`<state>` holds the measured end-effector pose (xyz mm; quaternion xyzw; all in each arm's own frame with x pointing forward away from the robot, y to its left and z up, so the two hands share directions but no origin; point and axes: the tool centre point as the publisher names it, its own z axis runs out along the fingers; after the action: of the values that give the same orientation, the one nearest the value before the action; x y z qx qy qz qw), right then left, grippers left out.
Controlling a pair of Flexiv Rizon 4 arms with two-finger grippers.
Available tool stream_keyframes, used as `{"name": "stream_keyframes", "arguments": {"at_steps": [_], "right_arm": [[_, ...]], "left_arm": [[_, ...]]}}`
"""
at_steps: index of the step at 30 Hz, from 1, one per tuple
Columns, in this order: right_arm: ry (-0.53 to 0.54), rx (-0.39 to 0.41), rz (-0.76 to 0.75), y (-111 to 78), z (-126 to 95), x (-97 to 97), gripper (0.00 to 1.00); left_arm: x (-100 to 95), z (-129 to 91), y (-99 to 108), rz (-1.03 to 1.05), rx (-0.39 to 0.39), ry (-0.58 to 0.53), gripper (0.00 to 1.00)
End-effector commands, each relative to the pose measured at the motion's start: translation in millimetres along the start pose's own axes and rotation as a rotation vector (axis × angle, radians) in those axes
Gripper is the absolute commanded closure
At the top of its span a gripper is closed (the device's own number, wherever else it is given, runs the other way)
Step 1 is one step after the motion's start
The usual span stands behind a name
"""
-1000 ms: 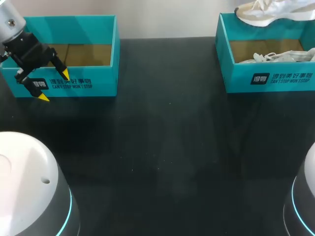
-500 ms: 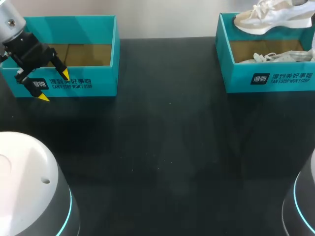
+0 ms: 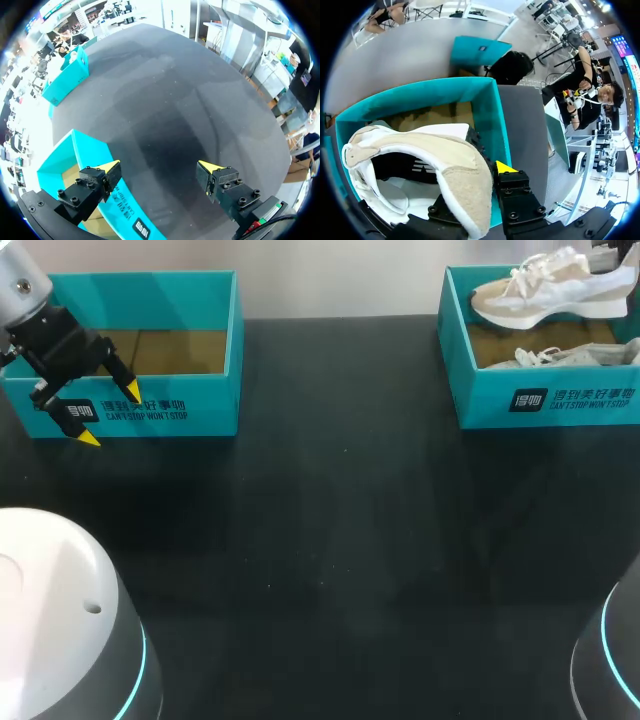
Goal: Take the shoe out of the shoebox, open the shoe tongue, remove and reinsert the insole, then place the shoe into the shoebox
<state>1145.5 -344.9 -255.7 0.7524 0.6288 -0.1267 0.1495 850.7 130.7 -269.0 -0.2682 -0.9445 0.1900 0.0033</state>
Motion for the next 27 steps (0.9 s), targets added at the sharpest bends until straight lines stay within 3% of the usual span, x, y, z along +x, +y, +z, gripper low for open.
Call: {"name": "stream_keyframes", "arguments": {"at_steps": [1, 11, 23, 27], "right_arm": [[0.005, -0.053, -0.004, -5.6, 7, 8.8, 1.00], [-0.005, -0.047, 0.029, 6.1, 13, 12.1, 1.00], [-0.005, -0.047, 0.029, 6.1, 13, 12.1, 1.00], [0.039, -0.119, 0.004, 10.2, 26, 16.3, 1.00]], "left_arm": [[0.6, 0, 0, 0.000, -0.003, 0.000, 0.00], [0.6, 0, 0, 0.000, -0.003, 0.000, 0.00], [0.6, 0, 0, 0.000, -0.003, 0.000, 0.00], [0.6, 0, 0, 0.000, -0.003, 0.000, 0.00]]}}
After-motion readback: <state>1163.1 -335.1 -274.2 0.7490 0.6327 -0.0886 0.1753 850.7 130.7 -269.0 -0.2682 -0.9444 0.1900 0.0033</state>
